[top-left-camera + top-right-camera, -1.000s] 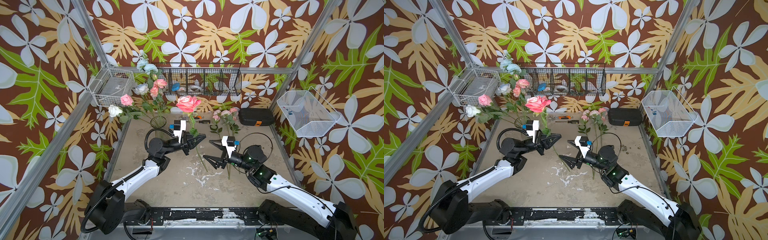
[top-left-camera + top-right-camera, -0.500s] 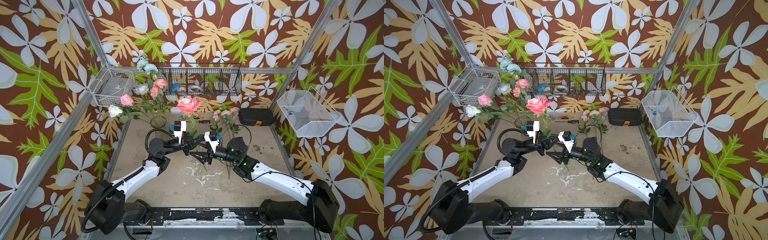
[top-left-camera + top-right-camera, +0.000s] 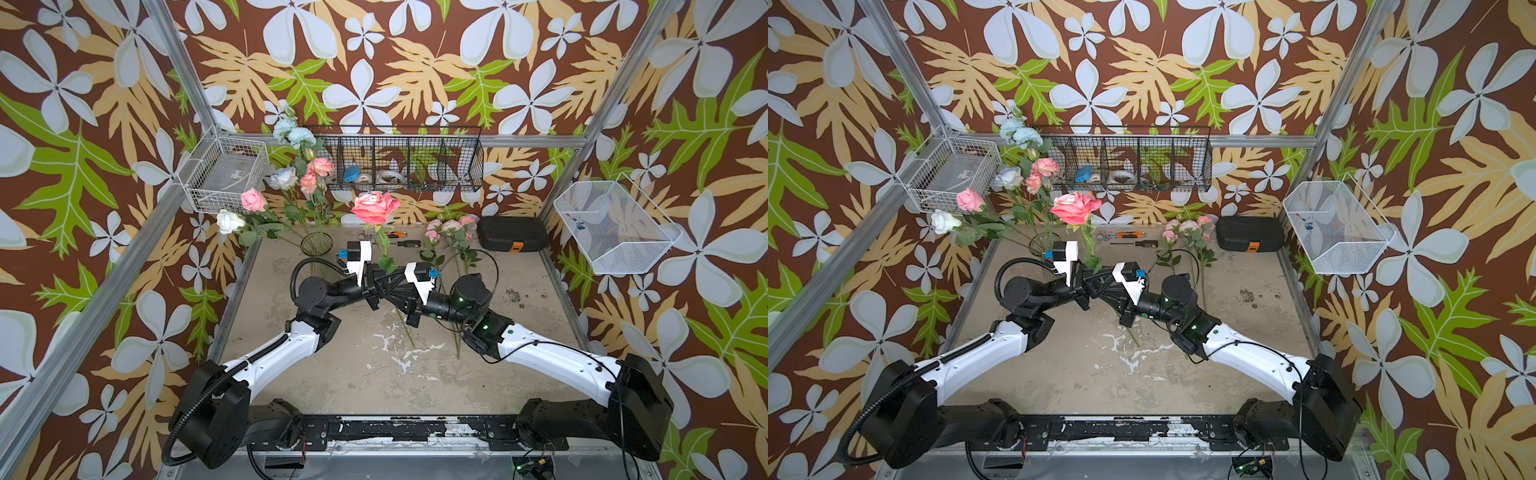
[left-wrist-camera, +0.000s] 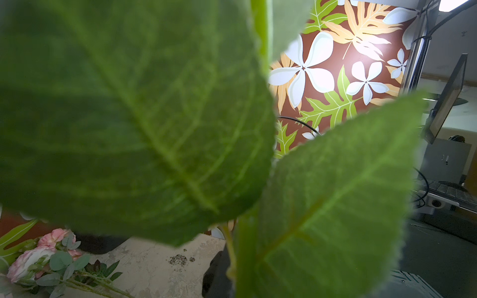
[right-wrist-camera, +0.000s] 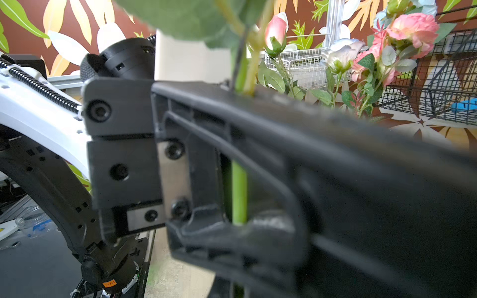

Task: Pick out pink flowers from the vase
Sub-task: Place the flower at the center of the board.

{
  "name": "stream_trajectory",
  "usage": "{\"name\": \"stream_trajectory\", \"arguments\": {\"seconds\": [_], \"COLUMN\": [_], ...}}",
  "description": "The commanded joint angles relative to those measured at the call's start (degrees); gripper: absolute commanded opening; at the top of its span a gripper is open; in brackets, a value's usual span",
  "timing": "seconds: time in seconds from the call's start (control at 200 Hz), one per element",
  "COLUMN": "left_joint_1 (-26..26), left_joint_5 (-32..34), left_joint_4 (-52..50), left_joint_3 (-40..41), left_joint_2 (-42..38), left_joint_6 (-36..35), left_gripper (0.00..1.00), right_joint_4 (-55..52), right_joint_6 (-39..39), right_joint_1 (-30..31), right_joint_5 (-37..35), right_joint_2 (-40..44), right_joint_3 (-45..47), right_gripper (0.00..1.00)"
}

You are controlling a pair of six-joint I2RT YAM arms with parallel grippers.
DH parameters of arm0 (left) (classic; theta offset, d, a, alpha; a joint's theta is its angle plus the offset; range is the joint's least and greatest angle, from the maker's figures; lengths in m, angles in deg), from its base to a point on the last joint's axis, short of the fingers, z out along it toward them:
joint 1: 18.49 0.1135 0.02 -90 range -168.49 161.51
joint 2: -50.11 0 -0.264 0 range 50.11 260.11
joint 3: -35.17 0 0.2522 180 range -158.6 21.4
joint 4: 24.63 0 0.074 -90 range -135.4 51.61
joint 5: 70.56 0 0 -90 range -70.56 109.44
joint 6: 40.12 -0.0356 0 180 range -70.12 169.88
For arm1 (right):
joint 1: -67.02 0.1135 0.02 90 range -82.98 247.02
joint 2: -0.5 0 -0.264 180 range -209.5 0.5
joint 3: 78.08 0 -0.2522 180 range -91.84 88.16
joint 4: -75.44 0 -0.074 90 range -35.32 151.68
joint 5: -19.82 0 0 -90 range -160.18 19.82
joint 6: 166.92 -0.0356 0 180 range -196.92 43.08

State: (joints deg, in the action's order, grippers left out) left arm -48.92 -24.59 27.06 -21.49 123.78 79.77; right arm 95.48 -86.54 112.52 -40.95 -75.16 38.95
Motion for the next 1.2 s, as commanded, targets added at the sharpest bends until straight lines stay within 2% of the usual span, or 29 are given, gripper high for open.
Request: {"name": "stream_trajectory", "arguments": {"seconds": [0.0,0.04,0.13,0.155,0.245,0.35,0.54,0.646,0.791,0.866,0.961,1.196], "left_joint_1": [0.1,0.1,0.1,0.1,0.1,0.3,1.3,1.3,1.3,1.3,1.3,1.3], "left_joint_5": [-0.4,-0.4,-0.3,-0.3,0.3,3.9,18.6,26.8,34.4,37.9,40.1,40.0], "left_joint_4": [2.9,3.1,3.4,3.5,3.8,1.9,-3.3,-11.1,-21.4,-24.0,-24.3,-24.8], "left_joint_3": [0.3,0.2,0.1,0.3,1.3,4.8,18.2,22.4,24.8,26.2,27.9,28.0], "left_joint_2": [-0.5,-0.4,-0.2,-0.2,-0.8,-3.4,-14.2,-20.2,-26.2,-28.2,-29.7,-30.4], "left_joint_6": [-0.4,-0.4,-0.4,-0.4,-1.0,-3.8,-9.6,-12.7,-15.3,-15.6,-14.8,-14.6], "left_gripper": [0.18,0.27,0.58,0.71,0.99,1.0,1.0,1.0,1.0,1.0,1.0,1.0], "right_joint_4": [0.8,0.9,0.9,0.8,0.4,-1.3,-7.8,-13.1,-23.5,-27.6,-31.0,-32.8], "right_joint_6": [-0.1,-0.4,-0.5,-0.6,-0.8,-1.9,-7.0,-9.1,-10.5,-10.7,-11.2,-15.5], "right_joint_1": [-0.1,-0.1,-0.1,-0.1,-0.2,-1.3,-7.6,-10.2,-11.9,-12.9,-13.1,-14.8], "right_joint_5": [-3.9,-4.5,-5.5,-6.1,-8.9,-12.1,-13.4,-17.4,-25.2,-26.0,-27.2,-26.7], "right_joint_2": [0.5,0.5,0.8,1.0,2.4,4.4,7.2,7.9,3.6,-0.2,-5.1,-13.2], "right_joint_3": [0.0,0.1,0.4,0.5,1.1,2.3,3.7,4.4,2.6,0.9,-1.6,-5.1], "right_gripper": [0.0,0.0,0.0,0.0,0.0,0.0,0.0,0.0,0.0,0.0,0.0,0.0]}}
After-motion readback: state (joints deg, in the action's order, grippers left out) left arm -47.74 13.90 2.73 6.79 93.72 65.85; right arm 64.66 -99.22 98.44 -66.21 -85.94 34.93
